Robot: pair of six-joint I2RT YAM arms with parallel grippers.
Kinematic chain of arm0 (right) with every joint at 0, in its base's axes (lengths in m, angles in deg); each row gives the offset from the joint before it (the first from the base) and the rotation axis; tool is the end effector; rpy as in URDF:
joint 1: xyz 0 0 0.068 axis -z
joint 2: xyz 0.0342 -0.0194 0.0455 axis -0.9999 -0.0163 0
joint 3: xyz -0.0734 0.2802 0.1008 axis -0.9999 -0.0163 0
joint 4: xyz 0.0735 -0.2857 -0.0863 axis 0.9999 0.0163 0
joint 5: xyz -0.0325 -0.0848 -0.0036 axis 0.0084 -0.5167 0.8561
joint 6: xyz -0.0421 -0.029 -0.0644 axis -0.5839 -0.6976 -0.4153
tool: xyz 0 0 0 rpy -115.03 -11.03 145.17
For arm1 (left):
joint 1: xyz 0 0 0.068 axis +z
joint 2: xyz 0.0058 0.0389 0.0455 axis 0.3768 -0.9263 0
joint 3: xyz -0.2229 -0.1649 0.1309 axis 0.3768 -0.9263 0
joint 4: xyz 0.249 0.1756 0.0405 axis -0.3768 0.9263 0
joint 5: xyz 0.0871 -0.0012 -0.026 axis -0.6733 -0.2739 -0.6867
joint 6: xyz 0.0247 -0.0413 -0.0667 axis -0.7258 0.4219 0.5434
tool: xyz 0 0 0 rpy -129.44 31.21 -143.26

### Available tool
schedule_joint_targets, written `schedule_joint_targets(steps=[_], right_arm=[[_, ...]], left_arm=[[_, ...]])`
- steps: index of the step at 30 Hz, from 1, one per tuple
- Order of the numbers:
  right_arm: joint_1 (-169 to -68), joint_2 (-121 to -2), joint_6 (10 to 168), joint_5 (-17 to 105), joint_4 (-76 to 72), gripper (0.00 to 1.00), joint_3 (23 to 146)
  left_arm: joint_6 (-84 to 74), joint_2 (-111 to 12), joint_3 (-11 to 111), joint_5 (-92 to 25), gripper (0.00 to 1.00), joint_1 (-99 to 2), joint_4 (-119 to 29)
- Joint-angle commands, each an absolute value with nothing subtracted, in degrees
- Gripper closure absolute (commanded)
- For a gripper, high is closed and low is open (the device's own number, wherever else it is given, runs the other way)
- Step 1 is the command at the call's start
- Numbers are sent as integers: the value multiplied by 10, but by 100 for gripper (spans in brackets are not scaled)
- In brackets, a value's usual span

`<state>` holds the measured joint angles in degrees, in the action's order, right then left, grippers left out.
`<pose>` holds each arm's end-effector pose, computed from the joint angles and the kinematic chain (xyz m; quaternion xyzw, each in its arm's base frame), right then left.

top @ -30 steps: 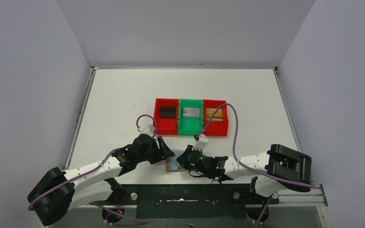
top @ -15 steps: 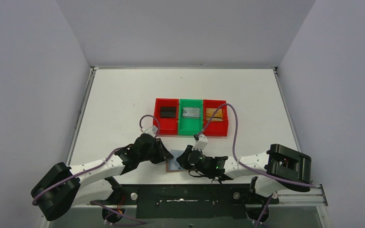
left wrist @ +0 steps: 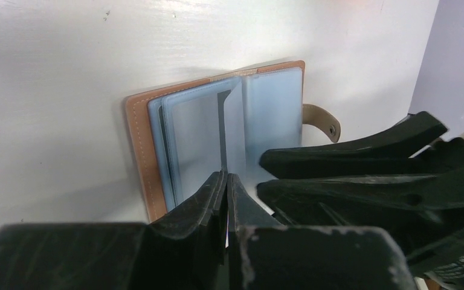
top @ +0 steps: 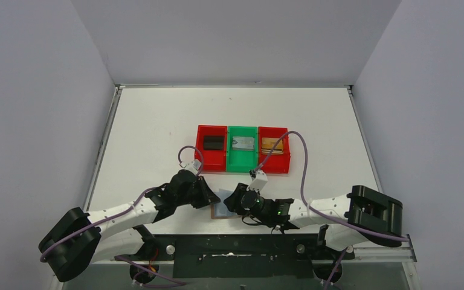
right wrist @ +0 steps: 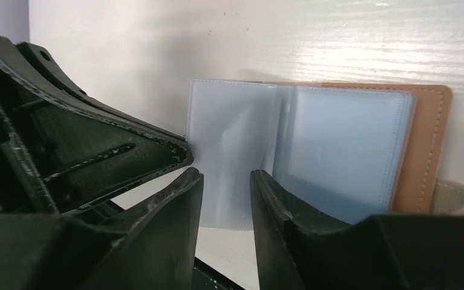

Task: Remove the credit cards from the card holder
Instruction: Remove the credit card from the card holder.

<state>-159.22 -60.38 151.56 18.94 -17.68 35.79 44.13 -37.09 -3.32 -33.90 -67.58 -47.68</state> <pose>0.1240 0.2800 0.1224 0.0594 0.8889 0.3583 0.2793 0.1678 -0.1842 0.1264 -0.0927 0.8975 -0.3781 0.2070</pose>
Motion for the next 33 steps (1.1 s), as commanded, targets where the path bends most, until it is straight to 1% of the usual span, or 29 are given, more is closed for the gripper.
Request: schedule_joint_targets(steps=[1,2,6,7,10,14,19,22,24,28,33], right_arm=[[-1592,-540,1529,124,-139,61,356],[-1592,-531,1538,115,-127,59,354],[-1601,-501,1574,74,-67,58,347],[-1603,-496,1588,63,-47,58,346],[-1607,-476,1611,38,-8,57,341],[-1619,-443,1649,-1,35,57,336],[-1631,-402,1680,-31,72,56,323],[-1639,-382,1699,-45,89,56,316],[-1642,-373,1704,-53,95,55,314],[-1646,-366,1696,-56,91,54,316],[-1647,-372,1633,-41,38,54,326]], left_arm=[[414,-354,-7,-351,97,-678,-462],[410,-353,1,-356,97,-678,-453],[392,-357,30,-356,97,-680,-441],[388,-361,38,-351,95,-680,-441],[379,-390,66,-337,81,-690,-448],[375,-446,92,-319,68,-716,-481],[381,-536,114,-299,63,-754,-522],[389,-564,119,-296,60,-777,-550],[392,-563,120,-303,57,-785,-555],[387,-522,113,-329,47,-786,-541],[380,-440,98,-404,44,-779,-467]])
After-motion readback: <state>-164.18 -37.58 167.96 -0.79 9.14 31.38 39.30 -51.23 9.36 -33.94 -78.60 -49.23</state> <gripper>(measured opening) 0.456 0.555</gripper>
